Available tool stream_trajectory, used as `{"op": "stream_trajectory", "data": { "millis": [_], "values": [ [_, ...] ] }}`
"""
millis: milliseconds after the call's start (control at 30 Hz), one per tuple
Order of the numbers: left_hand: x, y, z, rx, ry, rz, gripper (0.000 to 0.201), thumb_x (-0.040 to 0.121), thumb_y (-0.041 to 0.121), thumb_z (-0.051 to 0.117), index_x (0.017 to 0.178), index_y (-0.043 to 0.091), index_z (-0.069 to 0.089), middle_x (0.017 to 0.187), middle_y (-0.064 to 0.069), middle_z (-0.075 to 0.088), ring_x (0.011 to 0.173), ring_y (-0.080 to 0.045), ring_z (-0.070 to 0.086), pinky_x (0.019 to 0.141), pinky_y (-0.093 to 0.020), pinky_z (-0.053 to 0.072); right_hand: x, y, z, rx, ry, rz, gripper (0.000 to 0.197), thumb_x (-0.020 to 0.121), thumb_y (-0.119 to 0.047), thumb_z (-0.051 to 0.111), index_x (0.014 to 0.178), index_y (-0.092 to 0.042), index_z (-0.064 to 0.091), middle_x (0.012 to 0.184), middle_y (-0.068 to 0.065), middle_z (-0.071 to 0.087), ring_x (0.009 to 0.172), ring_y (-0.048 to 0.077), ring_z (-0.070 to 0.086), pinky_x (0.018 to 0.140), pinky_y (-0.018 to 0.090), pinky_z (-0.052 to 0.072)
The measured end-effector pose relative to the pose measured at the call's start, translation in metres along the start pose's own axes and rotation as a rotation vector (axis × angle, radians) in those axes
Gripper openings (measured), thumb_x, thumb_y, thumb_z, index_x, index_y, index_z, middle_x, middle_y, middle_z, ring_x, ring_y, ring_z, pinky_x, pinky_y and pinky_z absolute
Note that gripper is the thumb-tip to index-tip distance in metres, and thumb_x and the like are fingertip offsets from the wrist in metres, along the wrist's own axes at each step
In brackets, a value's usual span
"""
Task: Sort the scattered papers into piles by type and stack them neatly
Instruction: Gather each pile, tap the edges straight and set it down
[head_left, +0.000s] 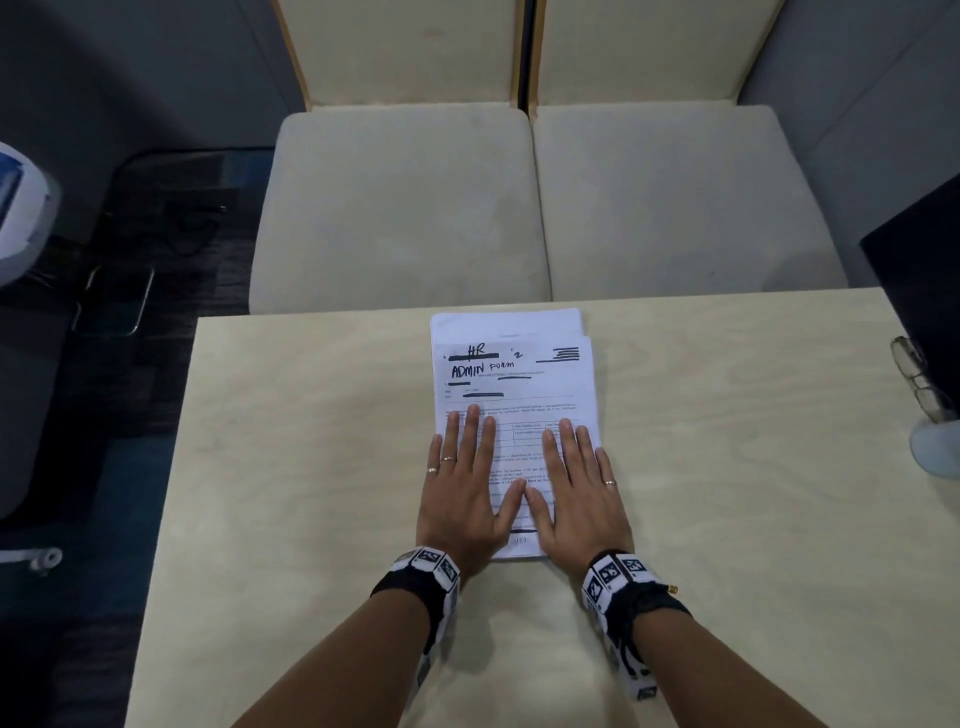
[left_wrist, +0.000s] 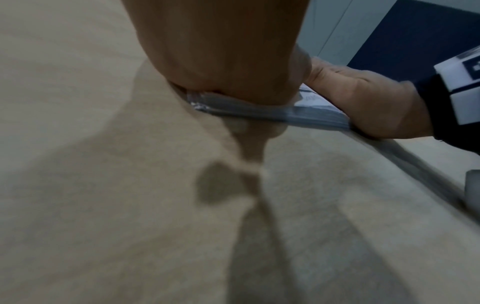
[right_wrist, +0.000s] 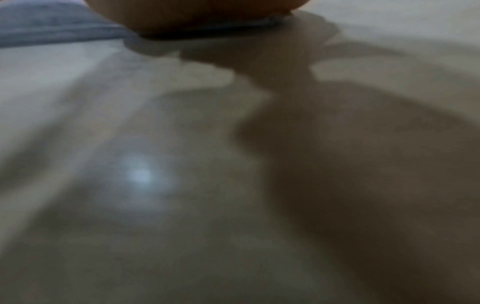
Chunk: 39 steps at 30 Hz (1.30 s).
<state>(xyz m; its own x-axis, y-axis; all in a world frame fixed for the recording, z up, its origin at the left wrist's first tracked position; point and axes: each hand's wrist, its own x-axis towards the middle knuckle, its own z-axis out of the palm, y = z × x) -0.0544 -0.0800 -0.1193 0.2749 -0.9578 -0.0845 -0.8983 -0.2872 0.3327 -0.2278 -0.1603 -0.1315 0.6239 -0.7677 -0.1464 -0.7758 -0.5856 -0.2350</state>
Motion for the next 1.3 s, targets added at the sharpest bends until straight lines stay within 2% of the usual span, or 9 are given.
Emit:
{"op": "stream_trajectory", "data": {
  "millis": [300,467,633,767,867,933,1000,1167,1300],
  "values": [
    [0.001,0.001,0.004,0.005,0.005,-0.009,0.087,0.102,0.059,0.044,0.166,0.012,0.008,0.175,-0.007,-0.004,0.162,-0.028,-0.005,0.13,-0.052,0.012,0.001,-0.001,-0.001,-0.009,0.01,0.004,0.079,0.103,-0.052,0.037,0.167,-0.015,0.01,0.175,0.008,-0.001,0.162,0.026,-0.002,0.13,0.05,0.014],
    [0.033,-0.009,-0.002,0.071,0.01,0.033,0.081,0.102,0.056,0.043,0.164,0.008,0.023,0.174,-0.014,0.009,0.161,-0.035,0.008,0.129,-0.054,0.01,-0.001,-0.001,-0.001,0.012,0.036,-0.001,0.08,0.101,-0.049,0.043,0.167,-0.015,0.012,0.175,0.007,0.001,0.162,0.026,0.001,0.129,0.051,0.017],
    [0.098,-0.022,-0.017,0.069,-0.012,-0.062,0.083,0.104,0.061,0.03,0.167,0.012,0.004,0.175,-0.007,-0.007,0.161,-0.026,-0.01,0.13,-0.051,0.005,-0.001,0.001,0.001,0.042,0.037,-0.008,0.08,0.1,-0.05,0.043,0.167,-0.014,0.015,0.175,0.008,0.002,0.162,0.026,0.001,0.129,0.051,0.015],
    [0.1,-0.023,-0.015,0.019,0.018,-0.073,0.085,0.104,0.062,0.033,0.167,0.016,0.002,0.175,-0.003,-0.01,0.161,-0.023,-0.014,0.13,-0.052,0.008,-0.001,0.001,0.002,0.06,0.044,-0.006,0.08,0.101,-0.049,0.044,0.166,-0.013,0.017,0.175,0.009,0.005,0.162,0.027,0.003,0.129,0.051,0.015],
    [0.1,-0.023,-0.015,0.023,0.025,-0.073,0.085,0.103,0.063,0.035,0.167,0.016,0.003,0.175,-0.002,-0.009,0.161,-0.022,-0.013,0.129,-0.053,0.01,0.001,-0.001,-0.01,0.007,0.006,-0.021,0.081,0.097,-0.053,0.048,0.163,-0.009,0.028,0.172,0.014,0.019,0.159,0.032,0.018,0.125,0.054,0.023],
    [0.101,-0.023,-0.013,0.017,0.034,-0.068,0.086,0.102,0.063,0.036,0.167,0.016,0.005,0.175,-0.003,-0.007,0.161,-0.023,-0.011,0.129,-0.053,0.01,0.014,0.002,-0.031,-0.041,-0.039,-0.062,0.079,0.091,-0.058,0.05,0.153,-0.008,0.046,0.16,0.017,0.041,0.147,0.037,0.041,0.118,0.054,0.033],
    [0.102,-0.023,-0.013,0.014,0.037,-0.067,0.086,0.102,0.063,0.037,0.167,0.016,0.006,0.175,-0.003,-0.006,0.161,-0.023,-0.01,0.129,-0.053,0.011,0.041,0.007,-0.052,-0.042,-0.025,-0.081,0.069,0.092,-0.057,0.048,0.142,-0.011,0.052,0.148,0.015,0.05,0.137,0.036,0.048,0.115,0.051,0.033],
    [0.103,-0.026,-0.009,0.017,0.055,-0.062,0.087,0.101,0.063,0.036,0.167,0.015,0.006,0.175,-0.004,-0.008,0.161,-0.024,-0.011,0.128,-0.054,0.013,0.111,0.014,-0.054,-0.048,0.022,-0.074,0.072,0.105,-0.053,0.032,0.165,-0.016,0.018,0.174,0.011,0.009,0.161,0.03,0.006,0.128,0.05,0.012],
    [0.103,-0.027,-0.008,0.017,0.06,-0.061,0.087,0.102,0.063,0.037,0.167,0.014,0.006,0.175,-0.004,-0.007,0.161,-0.024,-0.011,0.128,-0.054,0.013,0.133,0.022,-0.032,-0.047,-0.015,-0.039,0.076,0.105,-0.06,0.023,0.167,-0.021,0.005,0.175,0.008,-0.003,0.162,0.028,-0.003,0.129,0.055,0.012]
  ]
}}
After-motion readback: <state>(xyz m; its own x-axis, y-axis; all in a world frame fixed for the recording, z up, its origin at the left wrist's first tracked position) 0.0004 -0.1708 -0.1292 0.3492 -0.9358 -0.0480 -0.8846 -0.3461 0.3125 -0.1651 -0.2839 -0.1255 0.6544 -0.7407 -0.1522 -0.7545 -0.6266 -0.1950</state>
